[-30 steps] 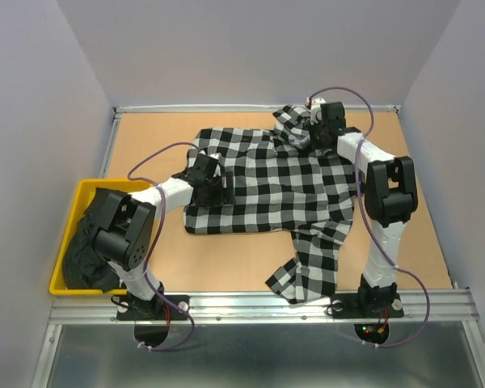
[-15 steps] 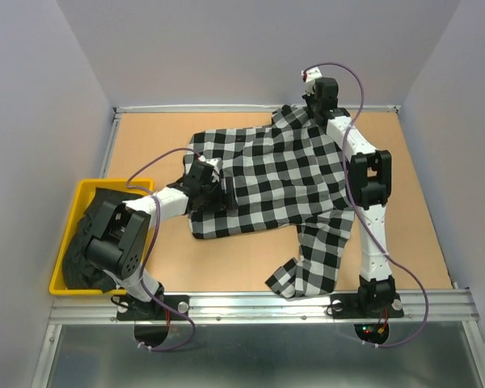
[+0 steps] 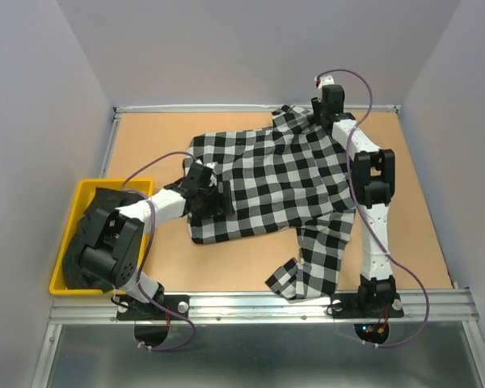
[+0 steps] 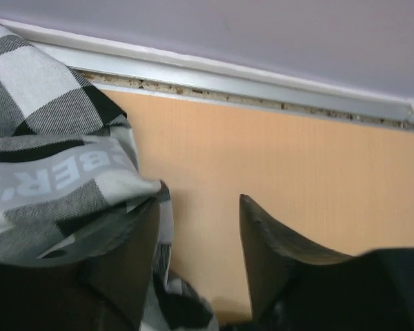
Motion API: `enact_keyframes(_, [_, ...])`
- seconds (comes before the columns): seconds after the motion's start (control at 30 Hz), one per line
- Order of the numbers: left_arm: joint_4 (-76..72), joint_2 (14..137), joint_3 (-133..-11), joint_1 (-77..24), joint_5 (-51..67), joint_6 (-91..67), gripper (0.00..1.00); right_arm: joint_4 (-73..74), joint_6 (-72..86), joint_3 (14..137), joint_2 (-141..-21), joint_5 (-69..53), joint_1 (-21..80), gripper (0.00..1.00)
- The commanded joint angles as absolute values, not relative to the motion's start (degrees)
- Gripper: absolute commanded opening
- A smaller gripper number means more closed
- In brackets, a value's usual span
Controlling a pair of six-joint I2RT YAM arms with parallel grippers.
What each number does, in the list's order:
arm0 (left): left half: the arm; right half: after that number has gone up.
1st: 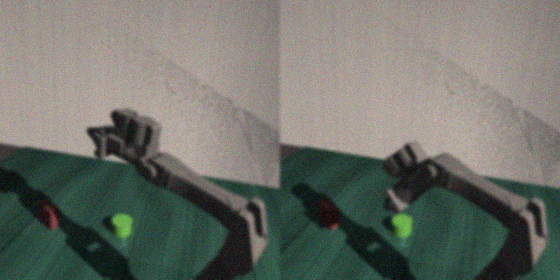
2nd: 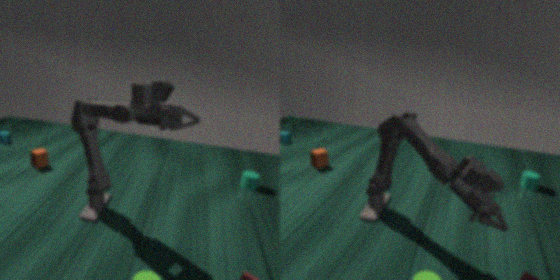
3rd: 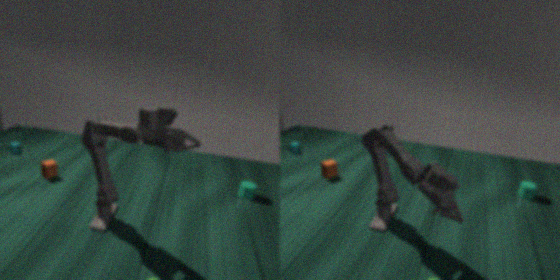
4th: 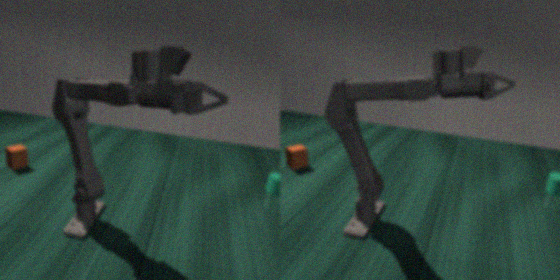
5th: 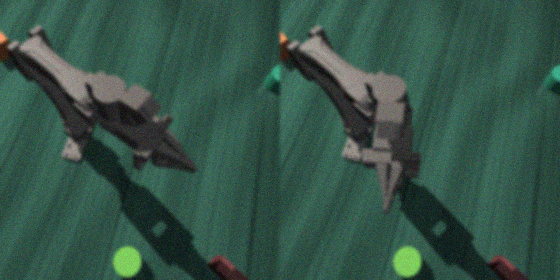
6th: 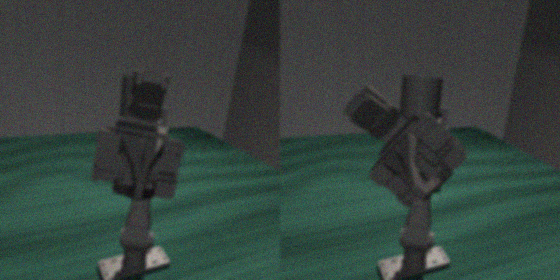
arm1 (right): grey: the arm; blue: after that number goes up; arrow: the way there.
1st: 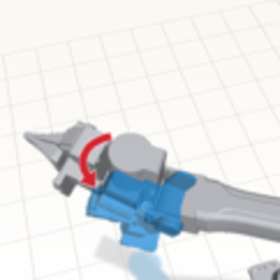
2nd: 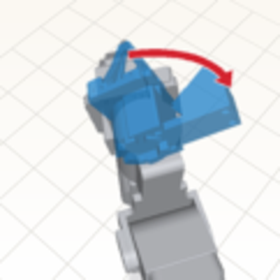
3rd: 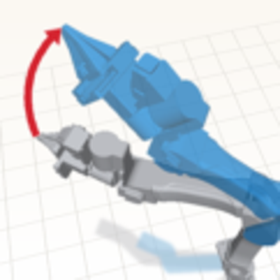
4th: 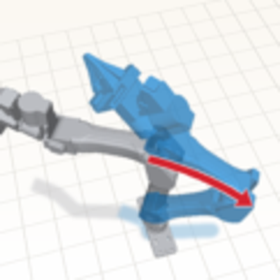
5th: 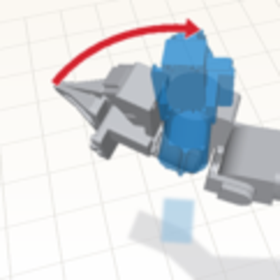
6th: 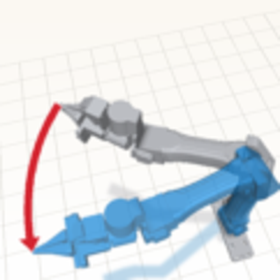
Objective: Fold and stack the long sleeve shirts
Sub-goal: Flatten the shirt out
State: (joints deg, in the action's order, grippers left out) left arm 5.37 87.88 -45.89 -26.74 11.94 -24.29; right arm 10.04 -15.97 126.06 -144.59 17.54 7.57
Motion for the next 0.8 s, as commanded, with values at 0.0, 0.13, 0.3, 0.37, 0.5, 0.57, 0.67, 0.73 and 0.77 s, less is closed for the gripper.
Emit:
enact_keyframes(0.0, [9.85,84.82,-51.05,-26.72,6.60,-24.96,0.95,7.38,-8.90,119.20,-132.47,17.68,7.38,0.61])
enact_keyframes(0.13, [4.85,86.04,-56.32,-23.57,3.96,-26.71,0.95,7.47,-2.83,109.62,-125.08,14.51,6.86,0.68])
enact_keyframes(0.3, [2.64,95.43,-64.76,-17.32,5.35,-28.65,0.94,7.47,5.52,99.86,-119.45,6.27,5.19,0.65])
enact_keyframes(0.37, [1.50,100.18,-70.03,-15.74,5.71,-28.39,0.92,7.47,7.03,98.71,-119.18,3.96,4.84,0.61])
enact_keyframes(0.5, [2.46,108.62,-80.84,-14.68,5.71,-26.81,0.86,7.47,10.89,97.82,-119.88,-2.18,3.26,0.51])
enact_keyframes(0.57, [2.55,112.57,-86.03,-14.42,5.45,-26.81,0.80,7.47,12.47,98.00,-121.11,-5.51,2.55,0.46])
enact_keyframes(0.67, [2.20,117.40,-91.64,-14.24,5.01,-26.98,0.72,7.38,13.18,98.52,-123.04,-7.90,2.55,0.45])
enact_keyframes(0.73, [1.59,120.65,-94.90,-14.24,5.27,-27.07,0.67,7.38,14.15,98.79,-124.01,-9.04,2.46,0.45])
enact_keyframes(0.77, [1.32,121.72,-95.97,-14.24,5.36,-27.24,0.66,7.38,14.59,98.96,-125.06,-9.14,2.37,0.45])
